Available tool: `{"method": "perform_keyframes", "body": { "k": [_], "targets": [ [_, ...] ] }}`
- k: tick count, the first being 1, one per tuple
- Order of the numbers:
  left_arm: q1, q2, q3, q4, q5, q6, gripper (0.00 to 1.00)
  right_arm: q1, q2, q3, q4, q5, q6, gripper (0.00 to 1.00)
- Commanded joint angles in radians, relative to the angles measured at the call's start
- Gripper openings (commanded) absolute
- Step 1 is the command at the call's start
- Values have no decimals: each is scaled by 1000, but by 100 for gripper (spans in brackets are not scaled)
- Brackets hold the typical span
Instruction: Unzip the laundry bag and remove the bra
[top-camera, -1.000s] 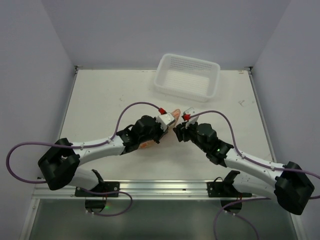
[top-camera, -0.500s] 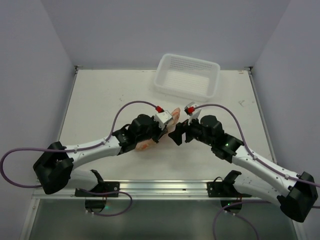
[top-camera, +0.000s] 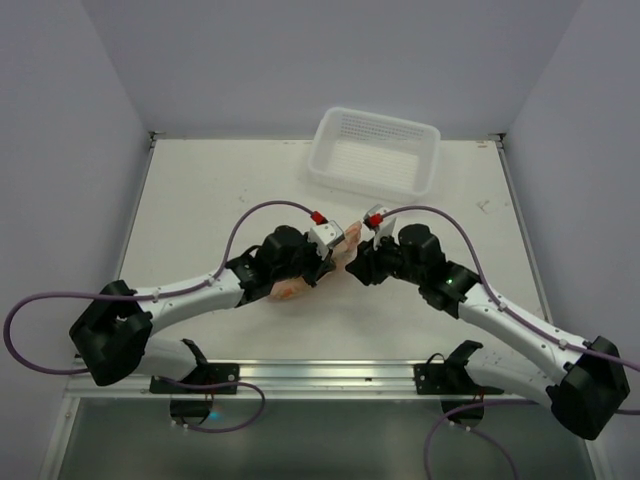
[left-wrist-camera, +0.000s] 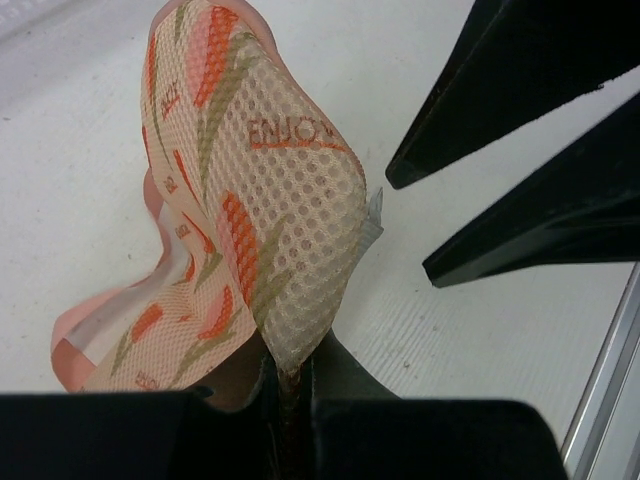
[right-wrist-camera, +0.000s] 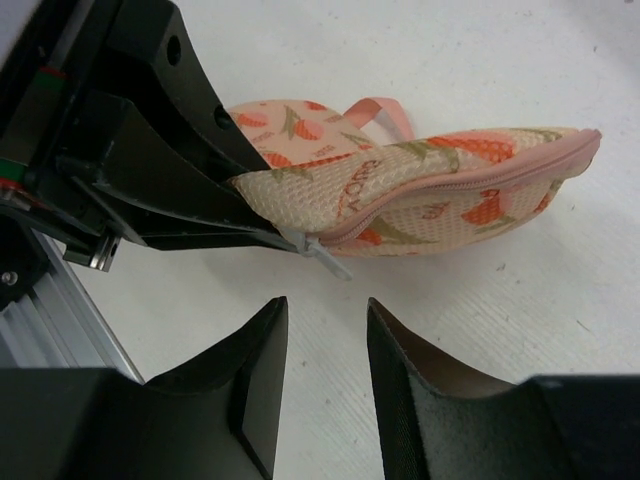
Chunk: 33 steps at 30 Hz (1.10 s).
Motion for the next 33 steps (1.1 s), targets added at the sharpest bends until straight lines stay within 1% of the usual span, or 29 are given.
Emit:
{"method": "perform_keyframes", "body": {
  "k": [1, 4, 9, 11, 15, 28, 33],
  "targets": [
    [9, 12, 50, 17, 36, -12, 0, -53, -16, 16, 71, -102, -27, 40],
    [13, 21, 55, 13, 39, -12, 0, -116, -27, 4, 94, -191, -5, 42],
    [14, 20, 57, 10, 41, -12, 0, -147, 22, 15, 99, -276, -5, 42],
    [14, 20, 55, 10, 42, -12, 0, -153, 48, 15, 129, -329, 1, 42],
    [16, 21, 55, 11, 41, -12, 0, -170, 50, 6, 174, -397, 22, 37],
    [17, 23, 57, 10, 44, -12, 0, -172, 70, 13, 183, -386, 35, 38],
    [17, 24, 57, 10, 42, -12, 0, -170, 74, 13, 189, -372, 38, 37]
  ]
}}
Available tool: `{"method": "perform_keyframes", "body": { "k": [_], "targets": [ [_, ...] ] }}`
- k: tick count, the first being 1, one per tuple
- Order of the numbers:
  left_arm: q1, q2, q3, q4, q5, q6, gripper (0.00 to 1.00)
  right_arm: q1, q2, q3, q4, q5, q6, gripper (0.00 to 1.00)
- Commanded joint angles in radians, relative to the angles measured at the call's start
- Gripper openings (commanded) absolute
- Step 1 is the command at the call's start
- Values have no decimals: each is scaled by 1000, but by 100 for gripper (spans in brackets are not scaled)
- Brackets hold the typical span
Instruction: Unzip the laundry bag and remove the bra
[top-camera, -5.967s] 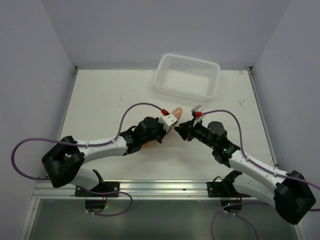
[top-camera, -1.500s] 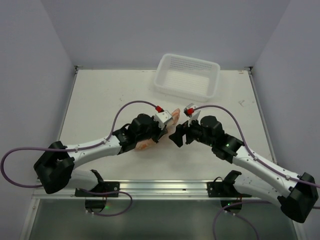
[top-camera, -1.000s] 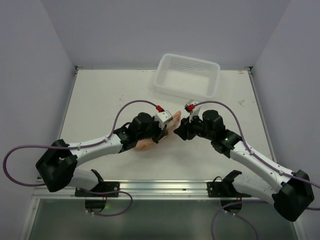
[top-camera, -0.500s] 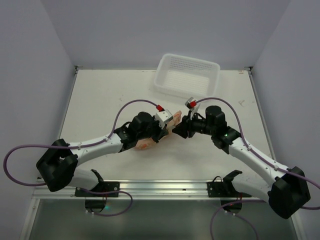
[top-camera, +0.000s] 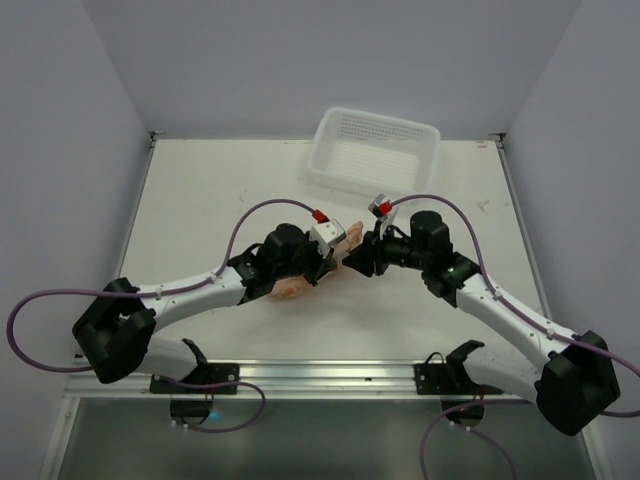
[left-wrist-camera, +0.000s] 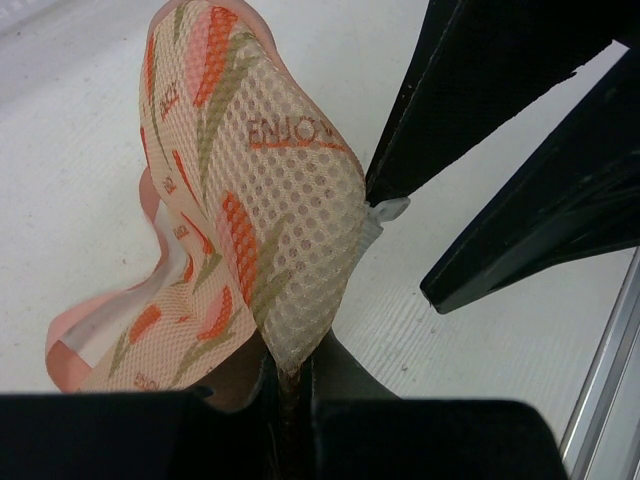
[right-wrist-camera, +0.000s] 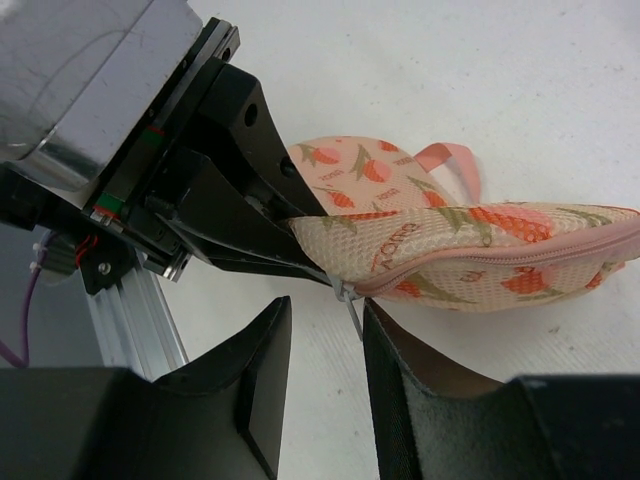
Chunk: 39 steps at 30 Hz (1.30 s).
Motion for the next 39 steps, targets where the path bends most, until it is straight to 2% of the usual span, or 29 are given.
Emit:
{"method": "perform_keyframes", "body": {
  "k": [1, 13, 16, 22, 23, 39],
  "targets": [
    [8, 2, 40, 13, 20, -7, 0, -4, 9, 13, 44, -7, 15, 36],
    [10, 3, 40, 11, 16, -7, 0, -4, 32, 5, 53, 1, 10, 32],
    [10, 3, 40, 11, 16, -7, 0, -6, 27, 2, 67, -2, 15, 26],
    [11, 2, 42, 10, 18, -7, 0, -6, 41, 7, 53, 11, 10, 1],
    [11, 2, 42, 10, 16, -7, 0, -4, 41, 5, 51, 19, 10, 0],
    [10, -4, 23, 20, 49, 35, 0, -27, -94, -36, -1, 225, -11, 0]
  ]
}}
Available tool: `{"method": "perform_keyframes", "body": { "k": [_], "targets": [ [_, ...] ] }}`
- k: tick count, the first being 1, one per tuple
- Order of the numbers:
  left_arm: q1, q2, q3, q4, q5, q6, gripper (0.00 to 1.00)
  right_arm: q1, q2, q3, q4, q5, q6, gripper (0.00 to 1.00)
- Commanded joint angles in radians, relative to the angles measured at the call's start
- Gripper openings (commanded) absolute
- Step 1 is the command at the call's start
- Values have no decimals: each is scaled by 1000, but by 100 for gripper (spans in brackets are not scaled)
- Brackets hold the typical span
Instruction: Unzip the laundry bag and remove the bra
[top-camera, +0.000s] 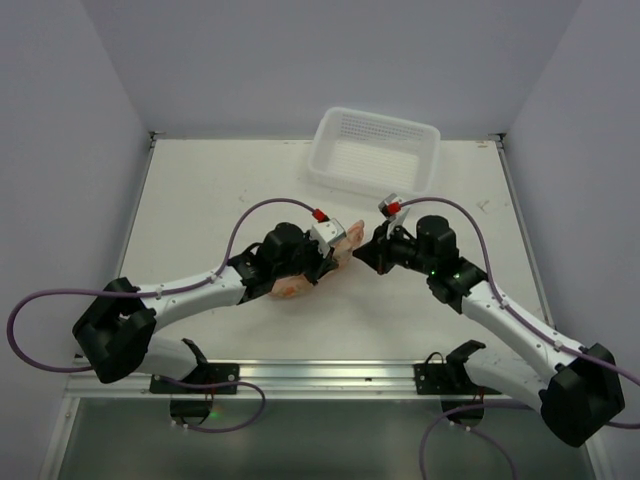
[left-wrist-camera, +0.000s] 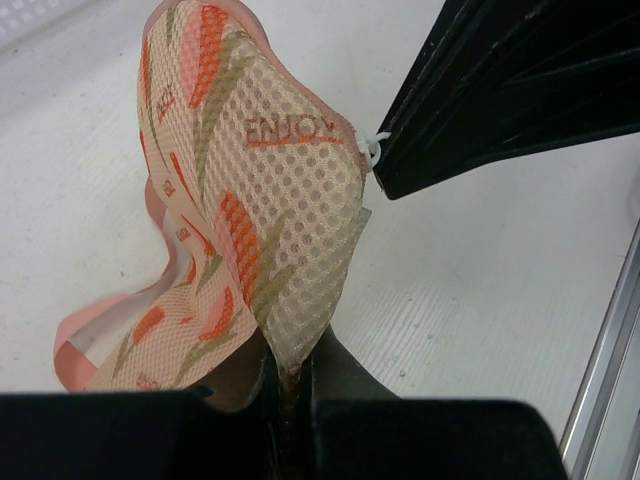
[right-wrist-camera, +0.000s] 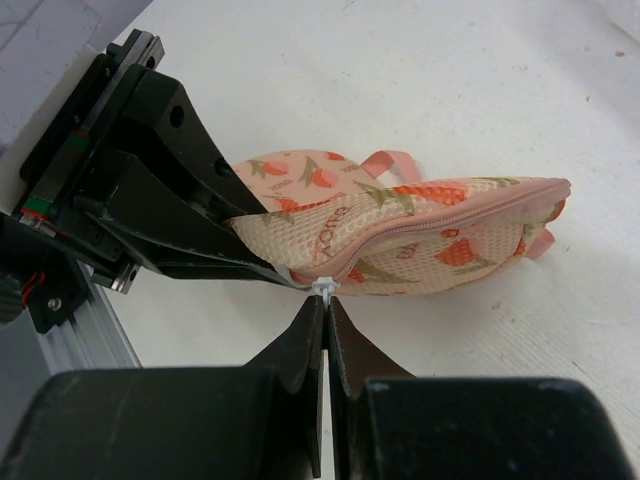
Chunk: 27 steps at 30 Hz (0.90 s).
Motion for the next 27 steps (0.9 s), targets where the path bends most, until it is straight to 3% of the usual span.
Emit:
{"method": "perform_keyframes", "body": {
  "k": [1, 13, 14, 15, 16, 17, 20, 27],
  "targets": [
    [4, -6, 23, 4, 31, 27, 0, -17, -36, -4, 2, 94, -21, 0],
    [3, -9, 14, 19, 4, 26, 2, -40, -39, -3, -15, 197, 5, 0],
    [3, -11, 14, 25, -4, 8, 10, -40, -37, -7, -11, 179, 12, 0],
    [4, -12, 14, 31, -3, 1, 40, -40, -33, -10, 9, 130, 22, 0],
    [3, -19, 12, 37, 10, 0, 61, -37, -25, -12, 12, 95, 52, 0],
    [3, -22, 11, 51, 25, -2, 67, -35, -18, -18, 17, 65, 72, 0],
    [0, -45, 14, 62, 73, -8, 76, -3, -20, -53, 55, 13, 144, 0],
    [-49, -91, 18, 7, 20, 12, 78, 158, -51, -167, 129, 125, 322, 0]
  ]
}}
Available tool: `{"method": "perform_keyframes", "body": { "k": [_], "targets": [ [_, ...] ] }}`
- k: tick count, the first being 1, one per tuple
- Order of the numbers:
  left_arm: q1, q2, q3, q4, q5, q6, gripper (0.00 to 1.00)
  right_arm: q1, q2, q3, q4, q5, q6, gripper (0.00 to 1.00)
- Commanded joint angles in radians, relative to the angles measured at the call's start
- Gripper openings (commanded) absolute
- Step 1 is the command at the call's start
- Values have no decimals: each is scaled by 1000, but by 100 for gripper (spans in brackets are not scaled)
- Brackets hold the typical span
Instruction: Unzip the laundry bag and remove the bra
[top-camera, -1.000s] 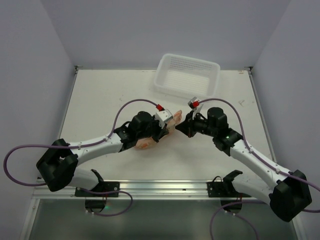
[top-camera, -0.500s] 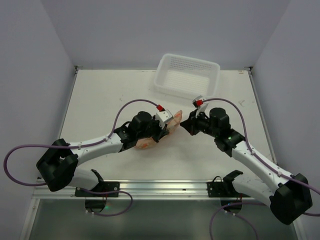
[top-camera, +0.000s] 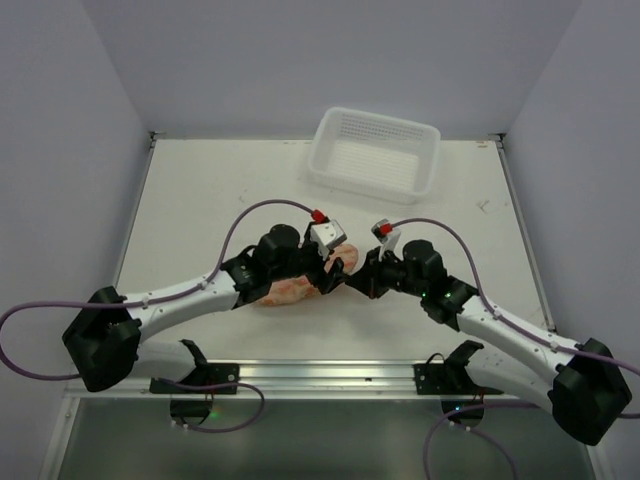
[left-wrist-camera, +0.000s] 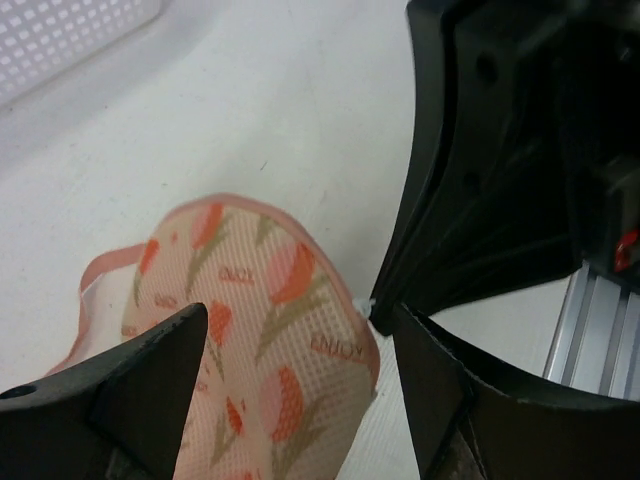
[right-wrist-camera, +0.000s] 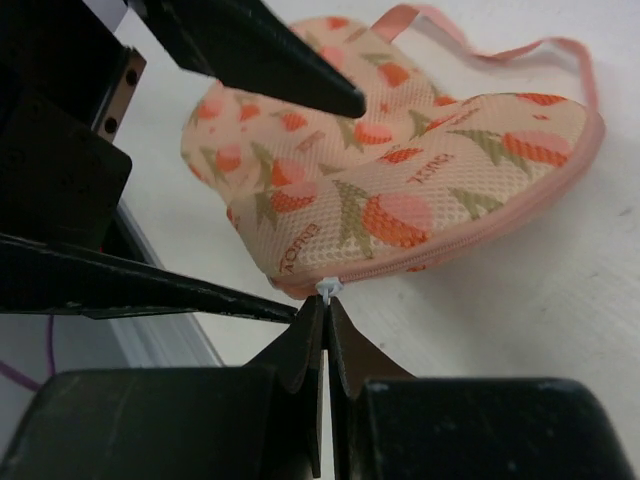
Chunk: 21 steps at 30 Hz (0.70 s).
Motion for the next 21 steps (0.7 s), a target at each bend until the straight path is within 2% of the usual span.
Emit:
{"method": "perform_keyframes", "body": {
  "k": [1, 6, 12, 21],
  "targets": [
    [-40, -25, 14, -11, -7, 13, 78, 78, -7, -48, 99, 67, 135, 0],
    [-83, 4, -21, -66, -43, 13, 73, 121, 21, -111, 183, 131, 184, 0],
    [-91, 4, -72, -71, -82, -8, 74, 122, 103, -168, 277, 154, 207, 0],
    [-99, 0, -90, -94, -125, -22, 75, 126, 105, -245, 375, 159, 219, 0]
  ]
}}
